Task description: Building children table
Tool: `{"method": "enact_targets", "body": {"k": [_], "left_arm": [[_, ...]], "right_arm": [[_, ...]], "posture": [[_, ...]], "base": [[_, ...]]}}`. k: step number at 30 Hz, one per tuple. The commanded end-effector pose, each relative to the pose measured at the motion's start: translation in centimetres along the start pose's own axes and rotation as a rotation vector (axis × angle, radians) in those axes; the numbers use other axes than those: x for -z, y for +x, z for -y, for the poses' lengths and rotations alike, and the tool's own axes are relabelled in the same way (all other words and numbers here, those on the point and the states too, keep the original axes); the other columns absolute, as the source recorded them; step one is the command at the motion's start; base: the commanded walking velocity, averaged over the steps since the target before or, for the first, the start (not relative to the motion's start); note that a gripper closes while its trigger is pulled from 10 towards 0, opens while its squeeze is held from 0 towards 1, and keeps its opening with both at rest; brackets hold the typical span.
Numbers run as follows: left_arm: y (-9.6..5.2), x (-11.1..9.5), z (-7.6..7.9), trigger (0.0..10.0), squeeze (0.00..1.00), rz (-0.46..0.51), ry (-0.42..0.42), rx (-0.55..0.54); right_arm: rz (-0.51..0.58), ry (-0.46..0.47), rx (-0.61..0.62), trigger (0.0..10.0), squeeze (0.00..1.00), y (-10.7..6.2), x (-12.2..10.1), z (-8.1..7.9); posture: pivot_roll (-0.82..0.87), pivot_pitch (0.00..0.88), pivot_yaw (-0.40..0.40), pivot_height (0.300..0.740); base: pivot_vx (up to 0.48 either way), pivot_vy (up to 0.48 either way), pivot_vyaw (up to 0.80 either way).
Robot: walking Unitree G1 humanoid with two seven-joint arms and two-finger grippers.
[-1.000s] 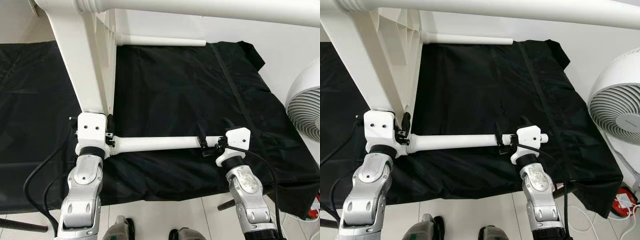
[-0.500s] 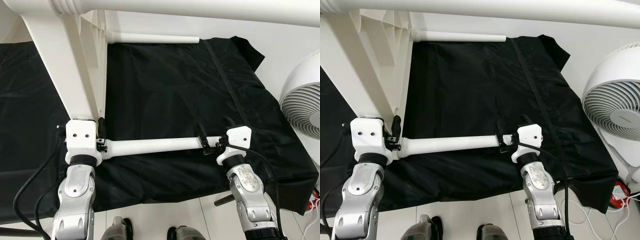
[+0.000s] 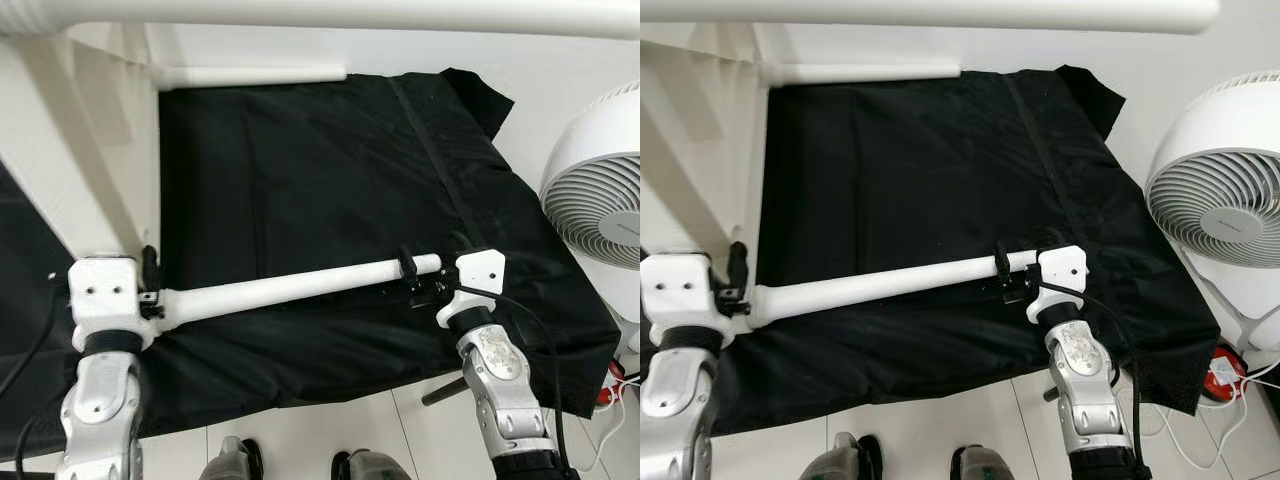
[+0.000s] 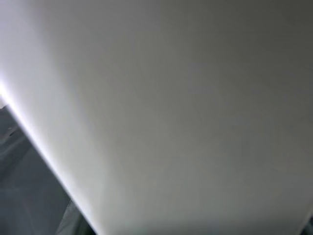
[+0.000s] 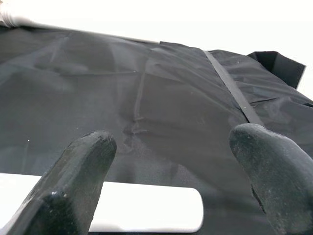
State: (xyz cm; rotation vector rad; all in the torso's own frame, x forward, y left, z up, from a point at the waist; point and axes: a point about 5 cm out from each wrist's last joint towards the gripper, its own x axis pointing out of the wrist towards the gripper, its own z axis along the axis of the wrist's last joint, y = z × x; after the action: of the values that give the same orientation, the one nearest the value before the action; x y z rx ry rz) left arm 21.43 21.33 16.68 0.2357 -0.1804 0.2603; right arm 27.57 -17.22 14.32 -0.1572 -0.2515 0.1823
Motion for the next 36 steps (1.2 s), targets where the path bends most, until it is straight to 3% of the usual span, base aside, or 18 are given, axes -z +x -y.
{"method": "enact_targets", "body": {"k": [1,12,18,27,32,33,34,36], "left_arm": [[-0.3,0.1,-2.4,0.0,0.00,0.006,0.077,-0.122],[0.0,1.0,-5.1,0.0,0.00,0.058,0.159,-0.012],[0.3,1.2,-5.9,0.0,0.00,0.053,0.187,-0.004],[0.6,1.9,-8.6,0.0,0.00,0.061,0.250,-0.011],[0.6,1.8,-8.7,0.0,0.00,0.066,0.257,-0.021],[0.5,1.8,-8.5,3.4,0.00,0.062,0.263,-0.010],[0.5,2.0,-8.3,10.0,0.00,0.053,0.262,-0.001],[0.5,2.0,-8.0,10.0,0.00,0.051,0.254,0.010]], "right_arm": [[0.001,-0.005,-0.001,10.0,0.00,0.0,0.1,0.1],[0.007,-0.003,-0.019,10.0,0.00,0.4,0.2,-0.2],[0.011,-0.003,-0.019,10.0,0.00,0.4,0.1,-0.3],[0.011,-0.010,-0.024,10.0,0.00,0.5,0.2,-0.1],[0.013,-0.013,-0.025,10.0,0.00,0.7,0.1,0.0],[0.014,-0.013,-0.025,10.0,0.00,0.7,0.1,0.0],[0.014,-0.014,-0.026,10.0,0.00,0.7,0.1,0.0],[0.013,-0.014,-0.028,10.0,0.00,0.7,0.1,0.0]], "posture": [[-0.04,0.152,-0.008,0.740],[-0.04,0.152,-0.008,0.740],[-0.02,0.155,-0.011,0.740],[-0.02,0.158,-0.014,0.740],[-0.02,0.159,-0.016,0.740],[-0.02,0.159,-0.016,0.740],[-0.02,0.159,-0.016,0.740],[-0.02,0.159,-0.016,0.740]], "base": [[0.000,0.000,0.00],[0.000,0.000,0.00],[0.000,0.000,0.00],[0.000,0.000,0.00],[0.000,0.000,0.00],[0.000,0.000,0.00],[0.000,0.000,0.00],[0.000,0.000,0.00]]}}
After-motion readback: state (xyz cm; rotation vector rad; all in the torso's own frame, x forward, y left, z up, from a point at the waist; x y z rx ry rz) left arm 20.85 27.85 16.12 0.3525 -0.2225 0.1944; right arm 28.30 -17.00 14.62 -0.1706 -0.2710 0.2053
